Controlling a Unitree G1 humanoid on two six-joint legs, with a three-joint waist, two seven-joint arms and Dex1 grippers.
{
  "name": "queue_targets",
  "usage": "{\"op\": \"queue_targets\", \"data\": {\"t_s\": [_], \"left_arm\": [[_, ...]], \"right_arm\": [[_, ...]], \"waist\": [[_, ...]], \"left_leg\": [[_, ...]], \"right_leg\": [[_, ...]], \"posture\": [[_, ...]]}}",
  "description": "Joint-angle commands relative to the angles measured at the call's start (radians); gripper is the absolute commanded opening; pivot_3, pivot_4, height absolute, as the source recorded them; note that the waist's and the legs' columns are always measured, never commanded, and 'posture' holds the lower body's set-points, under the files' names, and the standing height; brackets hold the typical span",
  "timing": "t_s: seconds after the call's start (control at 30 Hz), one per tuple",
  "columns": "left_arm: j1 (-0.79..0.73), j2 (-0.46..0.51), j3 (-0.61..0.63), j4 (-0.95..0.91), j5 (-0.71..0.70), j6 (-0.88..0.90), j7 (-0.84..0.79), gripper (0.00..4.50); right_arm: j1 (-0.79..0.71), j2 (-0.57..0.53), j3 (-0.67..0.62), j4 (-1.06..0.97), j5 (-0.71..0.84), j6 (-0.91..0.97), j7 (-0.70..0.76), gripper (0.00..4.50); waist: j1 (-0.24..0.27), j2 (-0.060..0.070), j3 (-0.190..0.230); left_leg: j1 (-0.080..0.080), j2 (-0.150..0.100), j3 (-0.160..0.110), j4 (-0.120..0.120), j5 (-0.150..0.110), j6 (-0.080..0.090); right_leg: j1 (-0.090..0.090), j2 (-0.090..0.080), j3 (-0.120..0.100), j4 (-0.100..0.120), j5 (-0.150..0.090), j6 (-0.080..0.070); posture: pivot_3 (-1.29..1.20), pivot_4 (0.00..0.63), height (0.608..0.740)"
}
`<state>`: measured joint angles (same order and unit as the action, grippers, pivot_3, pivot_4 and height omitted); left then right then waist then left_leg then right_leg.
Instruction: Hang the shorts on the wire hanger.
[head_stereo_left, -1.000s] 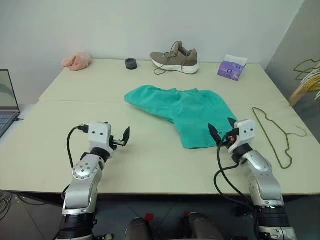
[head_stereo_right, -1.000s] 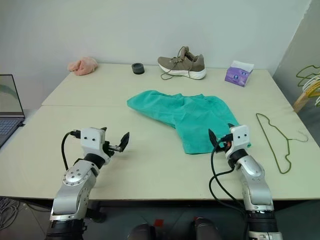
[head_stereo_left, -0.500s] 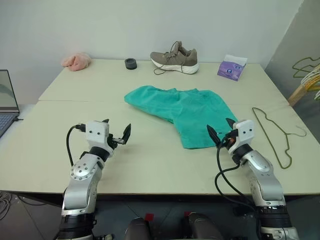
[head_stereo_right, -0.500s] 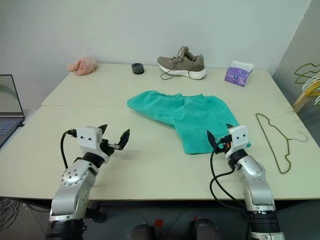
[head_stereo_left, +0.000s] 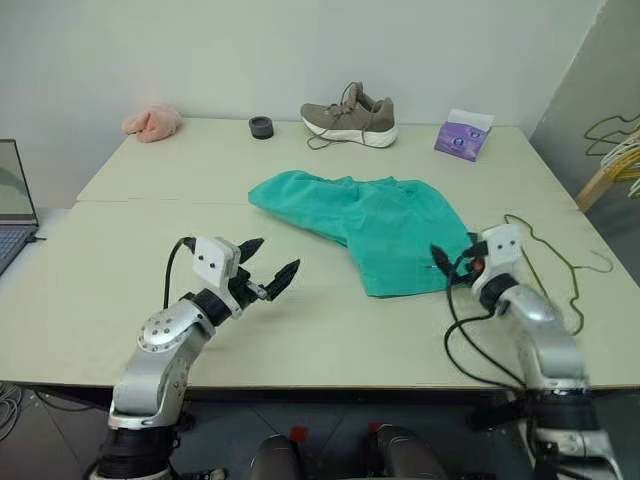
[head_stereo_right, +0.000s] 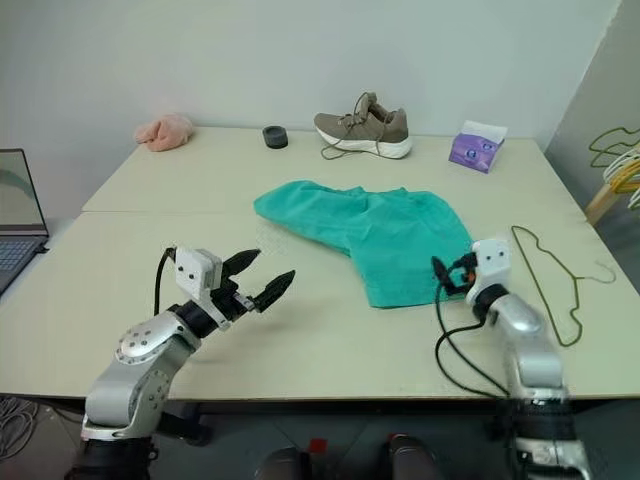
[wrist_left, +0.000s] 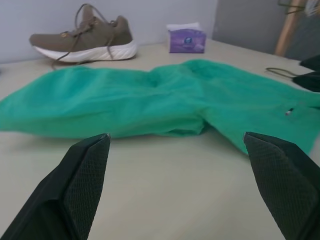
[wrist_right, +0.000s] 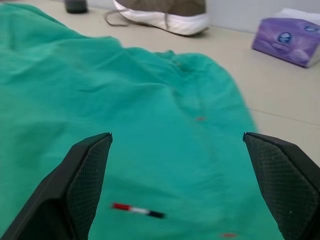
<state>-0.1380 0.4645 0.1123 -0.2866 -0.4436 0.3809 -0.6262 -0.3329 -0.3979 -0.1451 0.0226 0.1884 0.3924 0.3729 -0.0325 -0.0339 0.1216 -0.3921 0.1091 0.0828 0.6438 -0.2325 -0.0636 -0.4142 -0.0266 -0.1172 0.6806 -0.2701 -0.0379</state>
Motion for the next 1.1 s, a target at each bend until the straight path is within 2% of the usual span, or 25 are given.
{"op": "queue_targets", "data": {"t_s": [0.03, 0.23, 0.43, 0.57, 0.77, 0.8, 0.9, 1.1], "left_arm": [[-0.049, 0.037, -0.014, -0.049, -0.043, 0.036, -0.058, 4.50], [-0.077, 0.051, -0.030, -0.043, -0.050, 0.050, -0.089, 4.50], [-0.076, 0.051, -0.031, -0.037, -0.048, 0.048, -0.101, 4.50], [-0.073, 0.049, -0.029, -0.034, -0.048, 0.047, -0.105, 4.50], [-0.085, 0.041, -0.009, -0.009, -0.043, 0.039, -0.092, 4.50], [-0.088, 0.041, -0.006, -0.004, -0.041, 0.037, -0.089, 4.50], [-0.098, 0.042, 0.008, 0.012, -0.042, 0.034, -0.077, 4.50], [-0.139, 0.053, 0.044, 0.047, -0.062, 0.054, -0.074, 4.50]], "right_arm": [[-0.078, -0.062, -0.028, 0.106, 0.027, 0.089, 0.047, 4.47], [-0.184, -0.122, -0.023, 0.281, 0.057, 0.235, 0.125, 4.47], [-0.202, -0.150, -0.001, 0.317, 0.050, 0.303, 0.172, 4.47], [-0.186, -0.151, 0.009, 0.297, 0.054, 0.340, 0.186, 3.53], [-0.139, -0.145, 0.039, 0.202, 0.053, 0.345, 0.215, 1.44], [-0.132, -0.146, 0.044, 0.184, 0.054, 0.343, 0.221, 0.99], [-0.103, -0.154, 0.074, 0.103, 0.068, 0.349, 0.262, 0.03], [-0.064, -0.133, 0.215, -0.174, 0.168, 0.449, 0.392, 0.03]], "waist": [[-0.001, 0.000, 0.000], [-0.003, 0.000, 0.000], [-0.009, 0.000, 0.000], [-0.009, 0.000, 0.000], [-0.011, 0.000, 0.000], [-0.012, 0.000, 0.000], [-0.013, 0.000, 0.000], [-0.022, 0.000, 0.000]], "left_leg": [[0.000, 0.000, 0.000, 0.000, 0.000, 0.000], [-0.001, 0.000, 0.001, -0.001, 0.000, 0.000], [-0.001, 0.000, 0.001, 0.000, 0.000, 0.000], [-0.001, 0.000, 0.001, 0.000, 0.000, 0.000], [-0.001, 0.000, 0.001, 0.000, 0.000, 0.000], [-0.001, 0.000, 0.001, 0.000, 0.000, 0.000], [-0.001, 0.000, 0.001, 0.000, 0.000, 0.000], [-0.001, 0.001, 0.001, 0.000, 0.000, 0.000]], "right_leg": [[0.000, 0.000, 0.000, 0.000, 0.000, 0.000], [-0.001, 0.000, 0.001, 0.000, 0.000, 0.000], [-0.001, 0.001, 0.001, 0.000, 0.000, 0.000], [-0.001, 0.000, 0.001, 0.000, 0.000, 0.000], [-0.001, 0.001, 0.001, 0.000, 0.000, 0.000], [-0.001, 0.001, 0.001, 0.000, 0.000, 0.000], [-0.001, 0.001, 0.001, 0.000, 0.000, 0.000], [-0.002, 0.002, 0.001, 0.000, 0.000, 0.000]], "posture": [[-0.08, 0.077, 0.740], [-0.08, 0.075, 0.740], [-0.08, 0.073, 0.740], [-0.08, 0.073, 0.740], [-0.09, 0.079, 0.740], [-0.09, 0.079, 0.740], [-0.09, 0.082, 0.740], [-0.09, 0.083, 0.740]]}}
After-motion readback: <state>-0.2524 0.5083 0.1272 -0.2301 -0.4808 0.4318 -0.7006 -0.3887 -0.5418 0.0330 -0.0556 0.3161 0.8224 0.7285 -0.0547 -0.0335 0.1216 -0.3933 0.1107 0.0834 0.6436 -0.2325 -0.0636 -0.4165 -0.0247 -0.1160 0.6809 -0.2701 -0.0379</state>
